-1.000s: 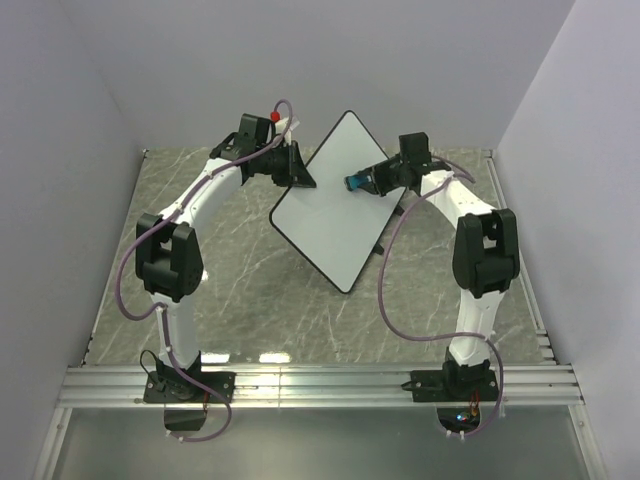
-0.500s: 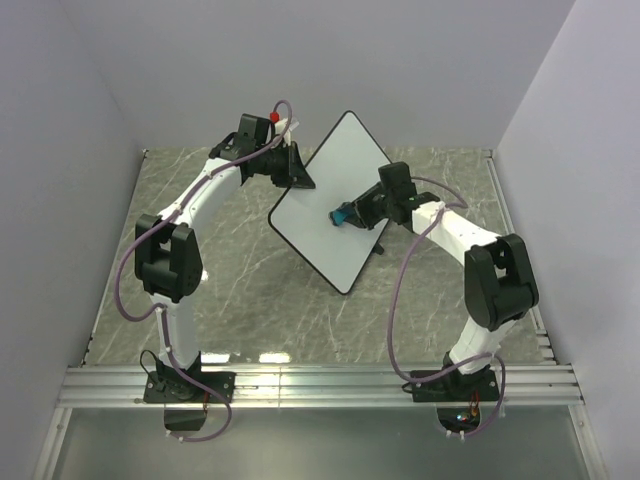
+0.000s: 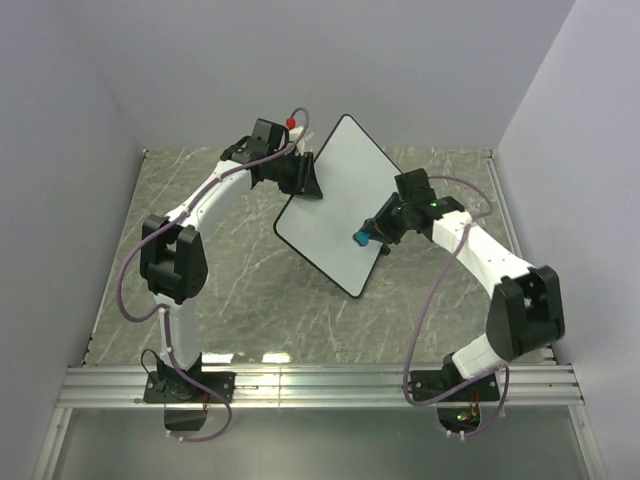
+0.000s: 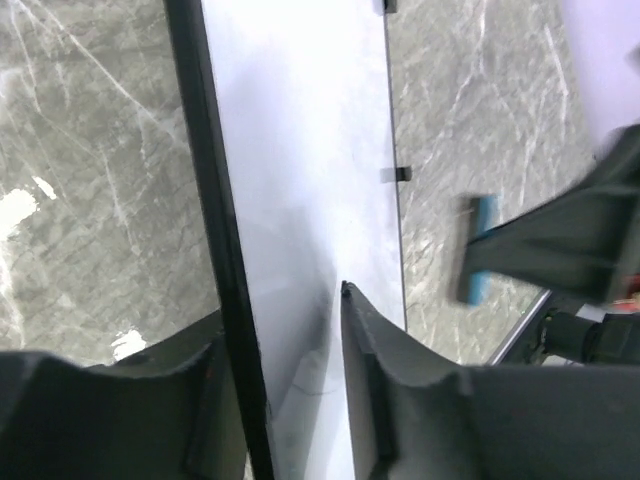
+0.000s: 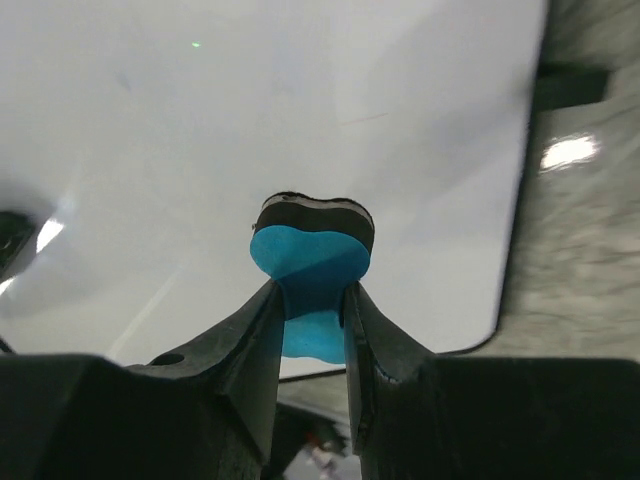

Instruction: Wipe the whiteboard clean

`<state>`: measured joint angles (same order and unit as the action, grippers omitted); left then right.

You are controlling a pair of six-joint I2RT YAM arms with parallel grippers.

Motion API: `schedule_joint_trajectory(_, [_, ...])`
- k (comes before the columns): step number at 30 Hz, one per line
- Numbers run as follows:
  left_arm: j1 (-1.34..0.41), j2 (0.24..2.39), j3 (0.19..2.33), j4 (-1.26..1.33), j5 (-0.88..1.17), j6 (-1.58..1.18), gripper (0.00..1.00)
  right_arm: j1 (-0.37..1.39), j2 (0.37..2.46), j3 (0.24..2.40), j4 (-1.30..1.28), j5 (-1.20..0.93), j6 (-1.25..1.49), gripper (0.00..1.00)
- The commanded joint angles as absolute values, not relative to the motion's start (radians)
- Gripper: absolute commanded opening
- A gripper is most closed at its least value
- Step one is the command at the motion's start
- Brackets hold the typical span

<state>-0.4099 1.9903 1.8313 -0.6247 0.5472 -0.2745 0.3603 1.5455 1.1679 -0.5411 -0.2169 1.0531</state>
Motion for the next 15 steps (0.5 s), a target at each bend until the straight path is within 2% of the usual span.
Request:
schedule_joint_trajectory(1, [-0.436,1.993,1.859,-0.655,0.546,-0.245,0.42,0.328,1.431,1.138,-0.655,-0.095,0.901,0.00])
schedule_joint_trajectory(7, [-0.436,1.971,1.856,-0.649,0.517,-0.248,0.56,0.302,1.293,0.990,-0.696,-0.017,0.842,0.00])
schedule_joint_trajectory(8, [-0.437,1.968,1.853,-0.647,0.514,-0.250,0.64,0.301,1.281,0.971,-0.699,-0.009,0.836,0.00])
schedule_joint_trajectory(9, [-0.436,1.964,1.850,-0.646,0.505,-0.252,0.81,0.301,1.270,0.939,-0.699,-0.002,0.824,0.03])
schedule_joint_trajectory(11, [-0.436,1.948,1.848,-0.637,0.491,-0.262,0.91,0.301,1.250,0.905,-0.687,-0.002,0.812,0.39])
schedule_joint_trajectory(12, [-0.436,1.934,1.848,-0.632,0.479,-0.274,0.99,0.301,1.243,0.878,-0.672,0.005,0.796,0.72])
schedule_joint_trajectory(13, [-0.436,1.930,1.847,-0.627,0.460,-0.282,1.00,0.302,1.241,0.867,-0.664,0.026,0.793,0.80])
schedule_joint_trajectory(15, [-0.436,1.919,1.848,-0.618,0.451,-0.294,0.99,0.301,1.242,0.850,-0.643,0.041,0.775,0.84])
